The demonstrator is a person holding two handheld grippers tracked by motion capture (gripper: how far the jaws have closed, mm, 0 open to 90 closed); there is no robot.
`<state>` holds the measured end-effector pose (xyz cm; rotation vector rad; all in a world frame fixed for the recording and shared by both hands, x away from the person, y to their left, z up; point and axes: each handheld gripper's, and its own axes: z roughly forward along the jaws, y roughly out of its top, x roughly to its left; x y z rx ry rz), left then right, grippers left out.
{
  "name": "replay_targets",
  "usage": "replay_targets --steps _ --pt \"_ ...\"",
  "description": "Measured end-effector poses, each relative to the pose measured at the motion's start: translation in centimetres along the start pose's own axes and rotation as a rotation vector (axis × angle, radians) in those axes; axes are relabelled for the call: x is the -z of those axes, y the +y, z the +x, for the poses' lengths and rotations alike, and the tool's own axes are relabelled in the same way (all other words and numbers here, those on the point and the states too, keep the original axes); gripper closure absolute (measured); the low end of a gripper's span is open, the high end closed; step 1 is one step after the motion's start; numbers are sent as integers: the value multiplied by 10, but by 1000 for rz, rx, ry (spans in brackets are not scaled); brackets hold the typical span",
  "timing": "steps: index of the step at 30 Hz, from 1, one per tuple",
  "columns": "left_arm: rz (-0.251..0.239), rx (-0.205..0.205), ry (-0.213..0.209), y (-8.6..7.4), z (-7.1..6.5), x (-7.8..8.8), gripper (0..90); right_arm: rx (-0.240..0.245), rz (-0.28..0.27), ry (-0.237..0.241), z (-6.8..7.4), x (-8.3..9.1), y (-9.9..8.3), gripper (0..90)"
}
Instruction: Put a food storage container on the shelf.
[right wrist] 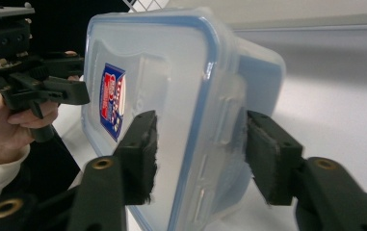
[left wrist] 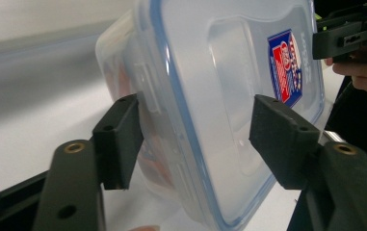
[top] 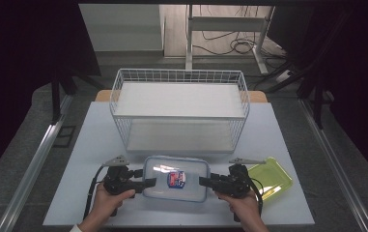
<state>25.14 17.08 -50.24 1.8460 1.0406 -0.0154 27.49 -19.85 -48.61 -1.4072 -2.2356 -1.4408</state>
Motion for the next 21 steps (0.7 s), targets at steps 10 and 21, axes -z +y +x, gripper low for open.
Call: replay_targets --steps 10,21 --pt "2 -43 45 2 -6 2 401 41 -27 -12 7 3 1 501" --pt "-23 -49 48 8 -10 8 412 75 -49 -7 10 7 4 501"
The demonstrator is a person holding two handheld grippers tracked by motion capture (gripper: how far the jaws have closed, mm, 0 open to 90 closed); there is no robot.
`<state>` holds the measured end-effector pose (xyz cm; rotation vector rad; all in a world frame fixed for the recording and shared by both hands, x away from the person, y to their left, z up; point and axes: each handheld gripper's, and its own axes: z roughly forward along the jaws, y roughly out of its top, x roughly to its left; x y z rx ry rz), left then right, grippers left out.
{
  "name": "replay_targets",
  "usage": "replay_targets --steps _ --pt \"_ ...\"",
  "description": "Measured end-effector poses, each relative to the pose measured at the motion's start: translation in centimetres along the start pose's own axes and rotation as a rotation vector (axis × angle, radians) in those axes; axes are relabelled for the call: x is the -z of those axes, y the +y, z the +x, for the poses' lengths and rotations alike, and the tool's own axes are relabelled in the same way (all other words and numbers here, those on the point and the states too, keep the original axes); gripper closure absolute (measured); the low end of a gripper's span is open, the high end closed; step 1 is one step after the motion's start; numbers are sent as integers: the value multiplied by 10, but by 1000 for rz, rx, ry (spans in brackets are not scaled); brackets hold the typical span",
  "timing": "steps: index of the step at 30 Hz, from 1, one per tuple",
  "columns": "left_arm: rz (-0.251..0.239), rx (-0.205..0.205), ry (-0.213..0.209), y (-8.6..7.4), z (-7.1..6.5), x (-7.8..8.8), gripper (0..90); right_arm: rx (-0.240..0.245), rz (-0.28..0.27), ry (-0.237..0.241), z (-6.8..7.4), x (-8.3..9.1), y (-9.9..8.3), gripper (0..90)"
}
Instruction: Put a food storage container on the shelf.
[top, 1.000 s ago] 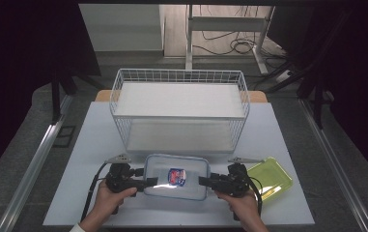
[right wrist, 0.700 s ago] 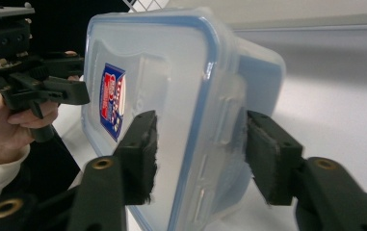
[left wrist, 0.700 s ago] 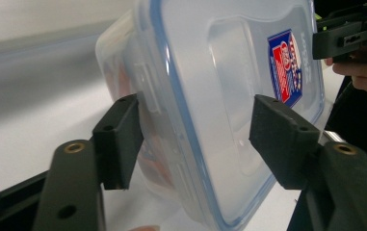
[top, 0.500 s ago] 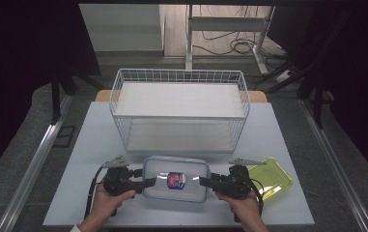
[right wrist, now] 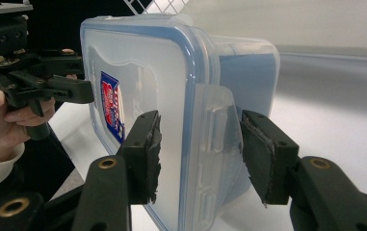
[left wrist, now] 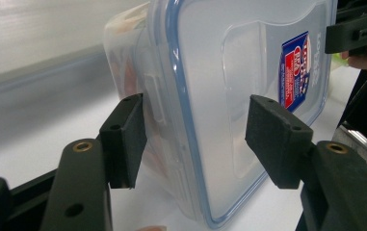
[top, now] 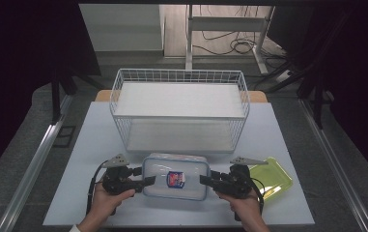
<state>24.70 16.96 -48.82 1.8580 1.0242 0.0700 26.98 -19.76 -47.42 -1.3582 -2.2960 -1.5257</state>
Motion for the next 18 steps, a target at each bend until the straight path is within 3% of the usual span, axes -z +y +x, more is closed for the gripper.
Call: replay_targets --steps 12,18 --pt "-40 -32 10 18 -5 11 422 48 -44 0 8 9 12 501" --pt "-65 -55 25 32 -9 19 421 96 -67 -8 18 16 30 501"
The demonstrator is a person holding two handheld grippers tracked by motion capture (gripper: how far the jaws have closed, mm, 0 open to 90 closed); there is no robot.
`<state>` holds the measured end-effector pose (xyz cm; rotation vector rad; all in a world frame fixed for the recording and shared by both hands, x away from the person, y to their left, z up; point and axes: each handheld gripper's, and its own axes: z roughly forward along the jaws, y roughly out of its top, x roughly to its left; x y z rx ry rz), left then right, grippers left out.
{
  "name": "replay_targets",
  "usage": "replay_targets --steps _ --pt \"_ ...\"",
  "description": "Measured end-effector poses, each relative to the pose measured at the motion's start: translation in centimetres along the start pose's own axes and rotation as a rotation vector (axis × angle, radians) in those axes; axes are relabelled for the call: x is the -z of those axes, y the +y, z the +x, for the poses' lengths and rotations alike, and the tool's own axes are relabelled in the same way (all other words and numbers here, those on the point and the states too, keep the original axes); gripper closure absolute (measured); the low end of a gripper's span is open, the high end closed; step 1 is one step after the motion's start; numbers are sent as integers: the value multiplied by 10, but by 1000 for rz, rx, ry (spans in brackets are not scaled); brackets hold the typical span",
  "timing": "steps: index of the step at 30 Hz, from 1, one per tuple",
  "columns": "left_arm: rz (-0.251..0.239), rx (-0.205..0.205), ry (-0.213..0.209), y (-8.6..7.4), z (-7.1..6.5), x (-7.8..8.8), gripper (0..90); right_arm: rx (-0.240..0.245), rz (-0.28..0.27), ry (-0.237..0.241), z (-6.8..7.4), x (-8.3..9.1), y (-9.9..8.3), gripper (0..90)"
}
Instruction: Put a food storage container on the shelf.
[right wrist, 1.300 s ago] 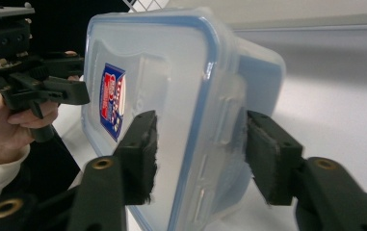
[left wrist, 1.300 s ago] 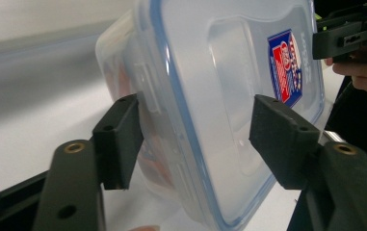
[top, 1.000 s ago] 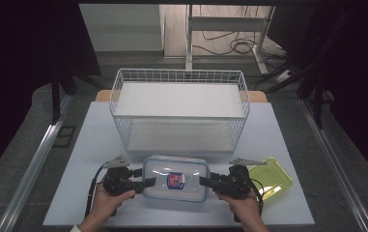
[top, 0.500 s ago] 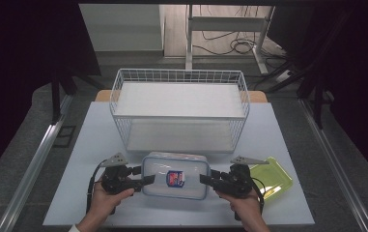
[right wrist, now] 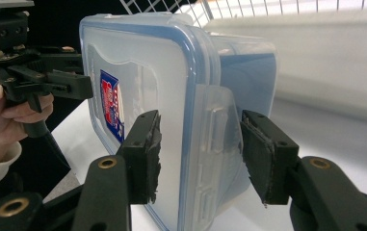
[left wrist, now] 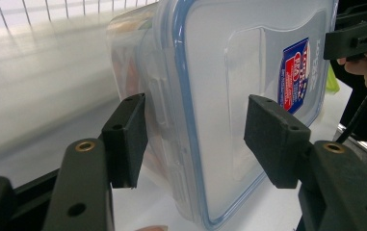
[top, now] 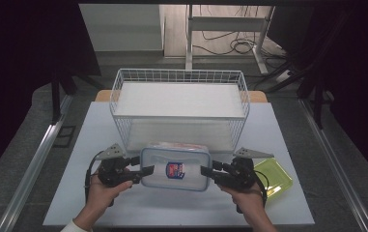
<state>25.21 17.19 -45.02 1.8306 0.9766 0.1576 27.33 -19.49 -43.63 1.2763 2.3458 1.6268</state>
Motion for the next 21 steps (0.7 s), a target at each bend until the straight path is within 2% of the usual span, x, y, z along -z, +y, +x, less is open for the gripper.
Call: replay_targets --steps 2,8,10,13,21 --pt "-8 -13 4 6 -1 3 421 6 -2 0 1 1 3 501" --pt "-41 -35 19 30 -3 14 423 45 -24 4 6 6 26 501" --pt "-49 -41 21 38 -3 16 425 65 -34 5 9 9 41 501" --pt "-69 -49 27 53 -4 21 426 74 -42 8 9 12 52 500" --pt "-97 -80 41 101 -1 32 426 118 -72 11 12 19 101 500"
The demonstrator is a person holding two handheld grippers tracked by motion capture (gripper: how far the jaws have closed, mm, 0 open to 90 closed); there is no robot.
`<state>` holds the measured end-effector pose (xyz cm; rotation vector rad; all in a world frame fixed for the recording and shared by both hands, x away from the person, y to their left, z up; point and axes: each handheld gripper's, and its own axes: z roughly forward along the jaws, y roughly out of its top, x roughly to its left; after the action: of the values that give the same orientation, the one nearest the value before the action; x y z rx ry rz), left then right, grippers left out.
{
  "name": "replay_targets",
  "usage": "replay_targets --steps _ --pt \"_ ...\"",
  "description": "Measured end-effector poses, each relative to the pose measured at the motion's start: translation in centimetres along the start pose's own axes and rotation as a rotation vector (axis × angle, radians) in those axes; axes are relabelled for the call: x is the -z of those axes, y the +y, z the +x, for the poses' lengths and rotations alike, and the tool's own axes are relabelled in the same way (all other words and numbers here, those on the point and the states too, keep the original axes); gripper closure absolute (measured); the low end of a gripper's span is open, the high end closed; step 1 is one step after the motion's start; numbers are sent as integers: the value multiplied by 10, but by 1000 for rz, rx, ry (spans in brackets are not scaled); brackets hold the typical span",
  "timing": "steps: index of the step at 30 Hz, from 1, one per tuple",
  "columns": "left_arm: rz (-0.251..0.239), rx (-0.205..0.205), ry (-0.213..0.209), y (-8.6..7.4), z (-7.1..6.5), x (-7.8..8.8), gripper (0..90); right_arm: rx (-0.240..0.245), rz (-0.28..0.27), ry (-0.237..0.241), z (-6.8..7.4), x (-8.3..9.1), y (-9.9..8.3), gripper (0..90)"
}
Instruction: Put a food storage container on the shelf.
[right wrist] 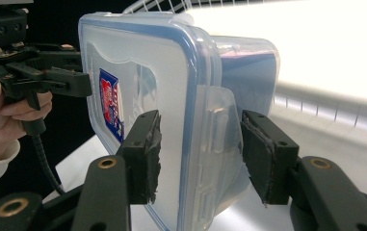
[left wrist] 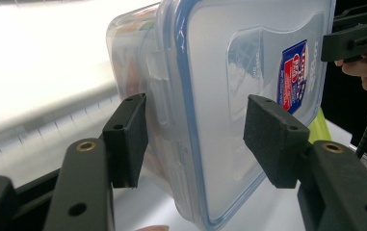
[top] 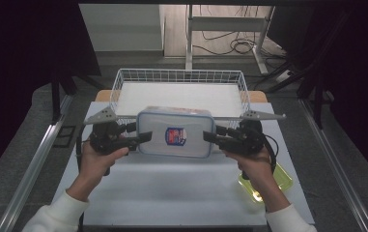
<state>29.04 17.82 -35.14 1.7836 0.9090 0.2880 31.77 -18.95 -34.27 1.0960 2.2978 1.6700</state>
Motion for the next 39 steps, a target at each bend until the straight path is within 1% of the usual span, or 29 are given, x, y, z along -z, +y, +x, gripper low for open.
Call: replay_targets --steps 1,2,5,6,11,14,17,20,22,25,28,32,34,39 --pt "-2 0 2 4 1 0 426 6 -2 -1 -1 0 11 500" --pt "-4 -1 5 9 2 1 426 6 -2 -1 -1 0 11 500" --pt "-13 -4 13 27 5 3 426 14 -8 3 -3 0 28 500" --pt "-15 -5 14 30 6 3 426 17 -11 6 -4 0 35 500" --pt "-28 0 25 51 10 4 426 20 -17 13 -9 -1 57 499" --pt "-34 4 30 60 12 1 427 36 -15 17 -13 0 70 499" --pt "-32 17 29 68 15 -5 427 35 2 16 -19 -1 83 499" --pt "-24 31 32 74 21 -12 426 27 19 21 -29 -3 93 499" --pt "-22 47 31 76 26 -16 426 23 29 24 -36 -7 98 498" --pt "-8 63 28 77 33 -22 426 12 43 27 -42 -13 102 498" --pt "9 82 28 76 40 -29 425 -13 64 30 -52 -21 104 496" --pt "25 99 23 77 45 -35 427 -51 75 29 -61 -27 105 493" --pt "20 107 17 78 47 -37 428 -70 77 31 -65 -28 105 492" --pt "34 119 15 83 51 -40 429 -111 81 37 -73 -32 107 487"
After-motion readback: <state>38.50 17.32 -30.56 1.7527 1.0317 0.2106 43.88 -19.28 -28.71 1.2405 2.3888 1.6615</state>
